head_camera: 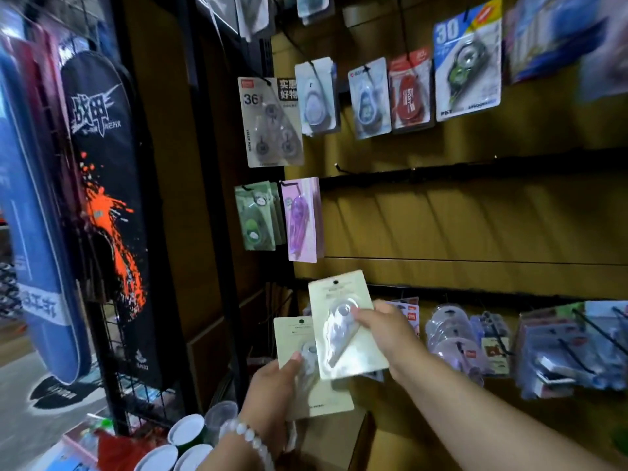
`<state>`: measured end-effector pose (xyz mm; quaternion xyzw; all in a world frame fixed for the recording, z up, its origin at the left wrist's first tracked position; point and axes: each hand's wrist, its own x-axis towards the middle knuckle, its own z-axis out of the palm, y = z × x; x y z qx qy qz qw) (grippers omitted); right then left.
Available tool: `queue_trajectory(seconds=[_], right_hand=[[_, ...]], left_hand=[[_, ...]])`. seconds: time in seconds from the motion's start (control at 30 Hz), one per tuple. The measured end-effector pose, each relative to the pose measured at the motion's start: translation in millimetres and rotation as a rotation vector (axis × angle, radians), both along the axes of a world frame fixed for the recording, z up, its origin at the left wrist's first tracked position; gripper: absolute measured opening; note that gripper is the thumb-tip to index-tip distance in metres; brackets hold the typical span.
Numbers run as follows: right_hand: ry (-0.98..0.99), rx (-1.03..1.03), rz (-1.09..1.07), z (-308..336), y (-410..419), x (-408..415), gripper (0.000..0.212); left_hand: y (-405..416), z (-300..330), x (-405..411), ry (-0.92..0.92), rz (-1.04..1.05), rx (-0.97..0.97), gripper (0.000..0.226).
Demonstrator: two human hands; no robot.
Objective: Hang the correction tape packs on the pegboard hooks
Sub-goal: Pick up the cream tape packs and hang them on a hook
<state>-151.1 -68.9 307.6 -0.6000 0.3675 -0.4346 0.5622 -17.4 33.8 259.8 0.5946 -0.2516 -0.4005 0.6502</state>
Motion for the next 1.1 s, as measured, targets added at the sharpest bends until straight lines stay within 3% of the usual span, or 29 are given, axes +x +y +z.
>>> queue_trajectory(seconds=[0.13, 0.43, 0.8, 0.93, 1.1], right_hand=[[-0.029, -0.199, -0.061, 60, -12, 6, 0.017], [-0.112, -0.374, -0.089, 148, -29, 16, 0.007], [-0.127, -0.306, -0.11, 139, -51, 33, 0.006], [-0.09, -0.262, -0.226, 138, -65, 39, 0.006], [0.091, -0.21, -0.328, 133, -84, 40, 0.028]], left_hand=[[2, 24, 4, -0.069, 0.014, -0.033, 0.021], [-2, 35, 11, -0.085, 0.03, -0.065, 0.02], [-3, 30, 7, -0.063, -0.022, -0.084, 0.022], [-4, 26, 6, -0.052, -0.035, -0.094, 0.022], [-1, 22, 4, -0.077, -0.049, -0.06, 0.021]])
